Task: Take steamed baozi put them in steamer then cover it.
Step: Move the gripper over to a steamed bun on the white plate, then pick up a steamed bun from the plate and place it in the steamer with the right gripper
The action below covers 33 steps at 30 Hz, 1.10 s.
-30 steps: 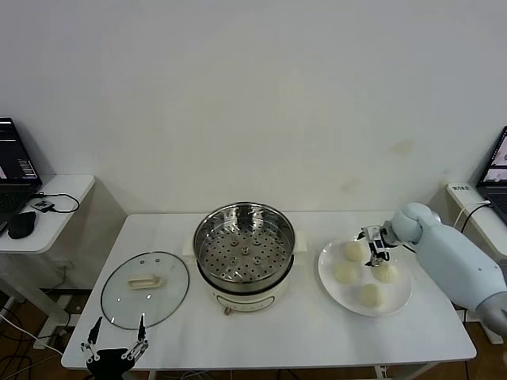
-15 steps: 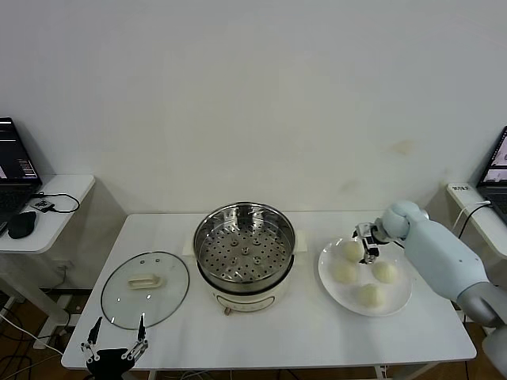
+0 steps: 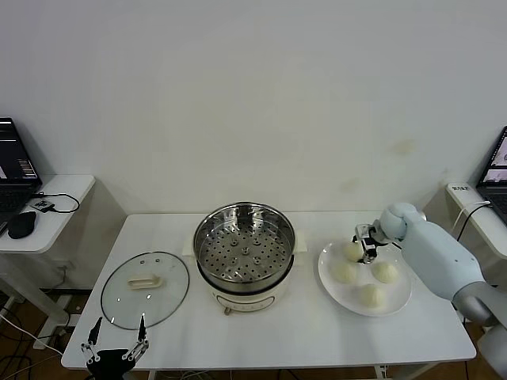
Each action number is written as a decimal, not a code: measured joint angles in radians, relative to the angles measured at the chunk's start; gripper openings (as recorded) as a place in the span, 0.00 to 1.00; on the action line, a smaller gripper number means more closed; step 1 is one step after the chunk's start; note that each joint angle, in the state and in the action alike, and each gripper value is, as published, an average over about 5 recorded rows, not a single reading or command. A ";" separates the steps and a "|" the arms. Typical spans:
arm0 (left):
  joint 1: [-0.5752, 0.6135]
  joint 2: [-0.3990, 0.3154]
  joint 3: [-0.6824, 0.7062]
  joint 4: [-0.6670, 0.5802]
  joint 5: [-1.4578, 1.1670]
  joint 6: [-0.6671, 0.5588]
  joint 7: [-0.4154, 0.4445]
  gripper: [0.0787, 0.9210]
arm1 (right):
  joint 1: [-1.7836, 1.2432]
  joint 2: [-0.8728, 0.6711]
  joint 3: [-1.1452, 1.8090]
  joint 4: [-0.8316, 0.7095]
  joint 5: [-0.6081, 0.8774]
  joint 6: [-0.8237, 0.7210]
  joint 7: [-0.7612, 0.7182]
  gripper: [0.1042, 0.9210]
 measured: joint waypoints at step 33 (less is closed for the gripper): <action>-0.020 0.028 0.020 -0.003 -0.022 -0.019 0.003 0.88 | 0.529 -0.194 -0.440 0.469 0.523 -0.115 -0.037 0.69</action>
